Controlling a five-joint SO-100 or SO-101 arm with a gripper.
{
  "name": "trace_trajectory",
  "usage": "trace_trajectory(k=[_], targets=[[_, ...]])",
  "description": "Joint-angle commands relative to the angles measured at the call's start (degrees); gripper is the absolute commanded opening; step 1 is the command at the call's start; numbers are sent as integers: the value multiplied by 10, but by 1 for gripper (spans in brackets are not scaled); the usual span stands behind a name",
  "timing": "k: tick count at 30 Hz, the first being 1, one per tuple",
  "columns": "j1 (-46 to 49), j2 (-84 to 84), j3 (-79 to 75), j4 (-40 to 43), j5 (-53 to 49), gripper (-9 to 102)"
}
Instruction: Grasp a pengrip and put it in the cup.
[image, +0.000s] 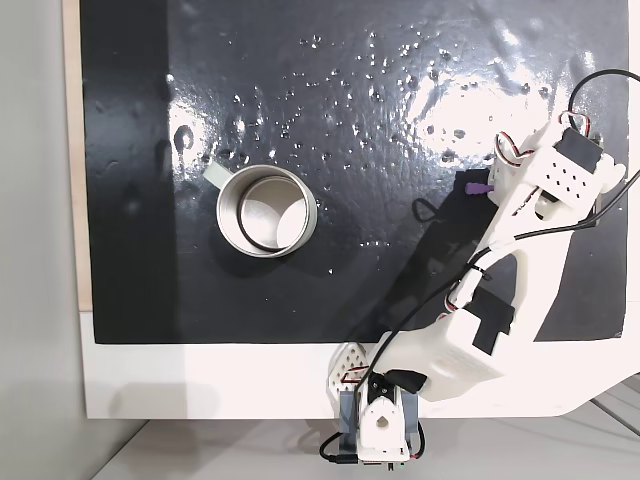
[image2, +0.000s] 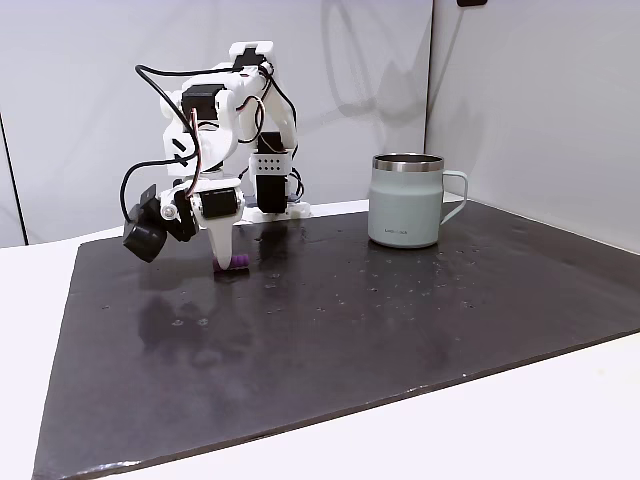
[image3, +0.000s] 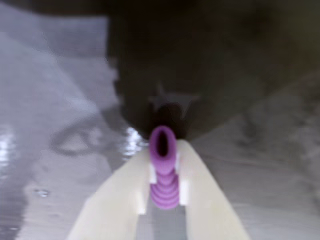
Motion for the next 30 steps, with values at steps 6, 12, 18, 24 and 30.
trace_trajectory(k=[6, 12, 18, 24, 30], targets=[[3, 141, -78, 101, 9, 0], [25, 244, -83, 142, -21, 0], [32, 343, -95, 171, -29, 0], [-8, 439, -63, 172, 5, 0], [-104, 533, -13, 173, 70, 0]])
